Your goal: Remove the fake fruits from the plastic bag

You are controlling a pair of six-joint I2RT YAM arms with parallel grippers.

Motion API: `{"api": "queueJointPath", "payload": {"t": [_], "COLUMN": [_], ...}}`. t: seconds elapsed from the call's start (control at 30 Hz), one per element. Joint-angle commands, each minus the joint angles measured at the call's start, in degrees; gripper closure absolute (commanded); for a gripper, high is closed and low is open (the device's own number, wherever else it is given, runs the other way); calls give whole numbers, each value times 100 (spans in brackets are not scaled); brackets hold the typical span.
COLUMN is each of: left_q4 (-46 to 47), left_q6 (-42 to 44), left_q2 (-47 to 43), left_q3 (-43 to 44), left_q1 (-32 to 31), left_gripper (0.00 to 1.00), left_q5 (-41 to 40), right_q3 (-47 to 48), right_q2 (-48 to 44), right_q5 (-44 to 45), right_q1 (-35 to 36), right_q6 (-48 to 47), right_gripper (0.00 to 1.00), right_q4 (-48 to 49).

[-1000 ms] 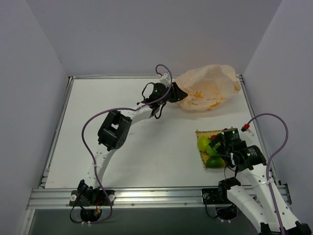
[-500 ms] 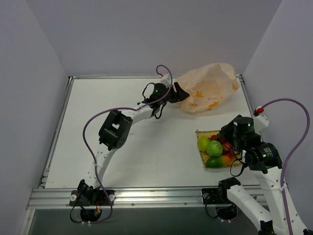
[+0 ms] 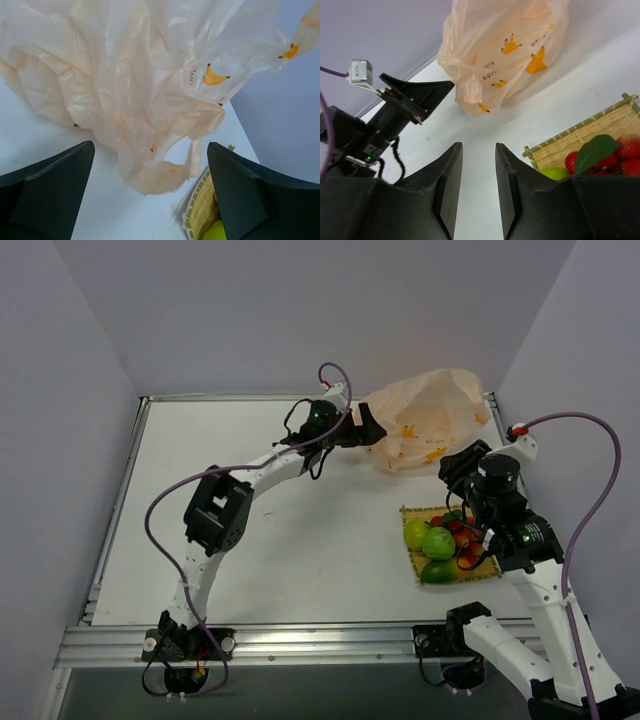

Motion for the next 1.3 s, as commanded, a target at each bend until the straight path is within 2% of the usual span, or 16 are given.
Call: {"api": "queueJointPath", "payload": {"t": [0.0, 0.07, 0.23, 0.33, 0.53, 0.63, 0.73, 0.77, 0.8, 0.83, 0.87, 0.9, 1.03, 1.27], "left_q4": [-585, -876, -1763, -1870, -3195, -3618, -3952, -4022, -4145, -4216, -4286, -4374, -4664, -4753], "left_q6": [972, 1211, 1529, 1529, 1740, 1845, 1889, 1941, 1977, 2012, 2073, 2117, 2293, 2838], "left_q2": [-1363, -1793, -2673, -3350, -4754, -5318, -6344, -6531, -6742, -7135, -7331, -7715, -8455, -9020], "left_q3": [-223, -488, -1330, -1876, -2150, -2361, -2712, -2800, -2984, -3081, -3178, -3370, -3697, -3812], "left_q1": [40, 5, -136, -242, -847, -1032, -1077, -1085, -1094, -1103, -1103, -1103, -1103, -1103], "left_gripper": [6, 6, 6, 6, 6, 6, 6, 6, 6, 6, 6, 6, 6, 6], "left_q5": [-758, -1154, -3078, -3702, -4933, -4952, -4900, -4865, -4847, -4830, -4838, -4856, -5180, -5489], "right_q3": [457, 510, 511, 484, 414, 449, 458, 441, 423, 397, 353, 335, 273, 212], "right_q2": [-36, -202, -685, -896, -1301, -1512, -1600, -1618, -1636, -1653, -1679, -1723, -1759, -1557], "right_q5": [-64, -55, 24, -116, -178, 15, 217, 261, 366, 445, 515, 681, 938, 745], "right_q1": [47, 47, 47, 47, 39, 39, 39, 47, 47, 39, 38, 38, 47, 47], "right_q6": [-644, -847, -1163, -1269, -1506, -1559, -1612, -1612, -1620, -1629, -1621, -1603, -1656, -1568], "right_gripper": [71, 69, 68, 68, 68, 63, 44, 30, 24, 10, 3, 0, 0, 0], "right_q4": [463, 463, 462, 463, 463, 463, 463, 471, 471, 471, 471, 480, 524, 515]}}
